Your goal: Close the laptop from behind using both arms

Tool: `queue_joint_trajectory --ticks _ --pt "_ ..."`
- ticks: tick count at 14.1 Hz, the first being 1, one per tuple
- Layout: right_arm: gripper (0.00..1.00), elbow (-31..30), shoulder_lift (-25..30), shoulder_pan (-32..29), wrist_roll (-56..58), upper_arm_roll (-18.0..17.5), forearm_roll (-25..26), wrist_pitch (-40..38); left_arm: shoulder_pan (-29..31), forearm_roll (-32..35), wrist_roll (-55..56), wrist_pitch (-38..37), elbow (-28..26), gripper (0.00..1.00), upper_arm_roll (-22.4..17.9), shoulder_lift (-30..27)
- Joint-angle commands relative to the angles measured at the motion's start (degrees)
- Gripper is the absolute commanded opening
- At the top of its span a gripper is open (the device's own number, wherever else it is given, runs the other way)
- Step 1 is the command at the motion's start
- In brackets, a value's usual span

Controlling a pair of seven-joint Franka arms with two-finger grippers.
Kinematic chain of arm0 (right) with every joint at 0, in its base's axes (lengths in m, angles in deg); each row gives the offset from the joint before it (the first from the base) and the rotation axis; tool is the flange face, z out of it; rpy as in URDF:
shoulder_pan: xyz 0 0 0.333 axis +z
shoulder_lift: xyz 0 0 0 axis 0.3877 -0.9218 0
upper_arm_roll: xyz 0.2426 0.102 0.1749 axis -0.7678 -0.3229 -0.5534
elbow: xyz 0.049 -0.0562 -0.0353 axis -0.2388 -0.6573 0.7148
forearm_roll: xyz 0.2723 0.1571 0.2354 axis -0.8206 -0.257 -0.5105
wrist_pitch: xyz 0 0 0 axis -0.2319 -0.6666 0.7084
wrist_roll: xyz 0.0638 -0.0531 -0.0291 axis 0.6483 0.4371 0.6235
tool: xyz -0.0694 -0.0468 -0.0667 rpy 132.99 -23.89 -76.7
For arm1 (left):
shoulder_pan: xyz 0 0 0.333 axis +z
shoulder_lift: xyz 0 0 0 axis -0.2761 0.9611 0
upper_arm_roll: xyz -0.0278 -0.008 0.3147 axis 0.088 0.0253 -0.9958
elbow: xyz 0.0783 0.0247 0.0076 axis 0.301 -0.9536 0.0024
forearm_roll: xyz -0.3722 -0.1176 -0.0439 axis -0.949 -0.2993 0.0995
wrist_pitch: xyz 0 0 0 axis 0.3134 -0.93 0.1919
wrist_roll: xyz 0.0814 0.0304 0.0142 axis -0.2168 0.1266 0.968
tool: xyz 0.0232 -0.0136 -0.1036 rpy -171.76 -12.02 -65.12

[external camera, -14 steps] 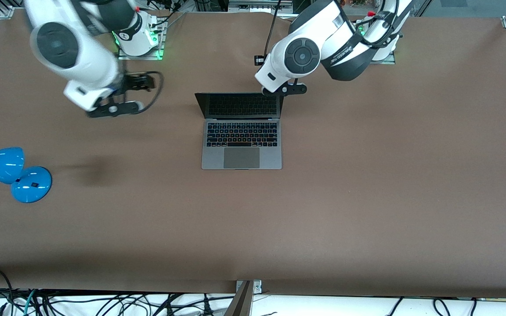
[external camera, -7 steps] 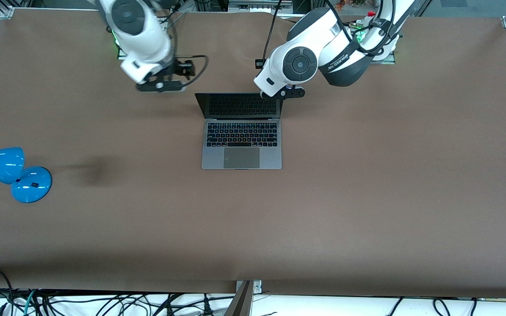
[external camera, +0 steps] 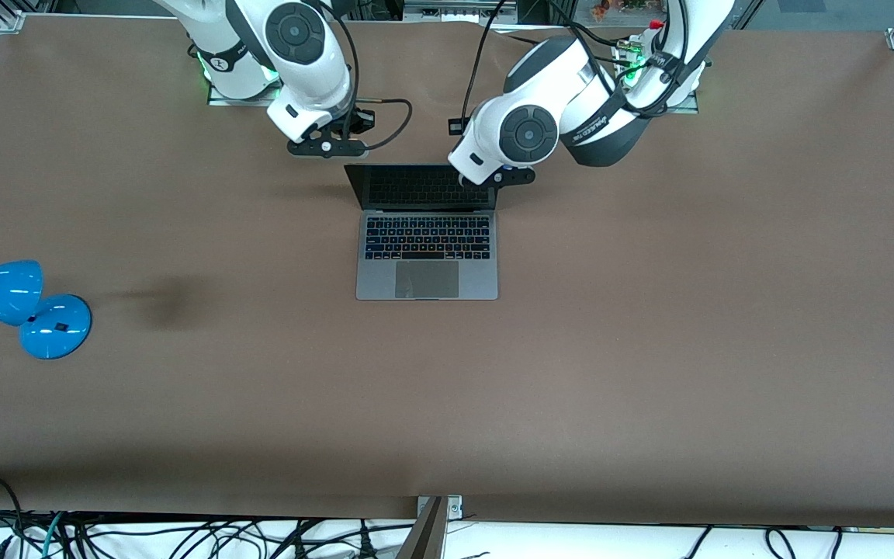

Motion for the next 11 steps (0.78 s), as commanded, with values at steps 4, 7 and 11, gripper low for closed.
queue_joint_trajectory --ticks 4,7,11 --pt "0.00 1.3 -2.3 -0.4 0.0 -1.2 0.2 2.5 0.3 6.1 2.4 4.6 0.3 0.00 0.4 4.2" --pt "0.00 1.4 -3.3 -0.4 0.1 -1.2 0.3 5.0 0.4 7.2 2.4 6.7 0.7 0.00 -0.2 5.8" --pt "0.00 4.4 -6.6 -0.9 0.1 -1.0 2.4 5.6 0.6 9.9 2.3 9.7 1.3 0.00 -0.6 8.1"
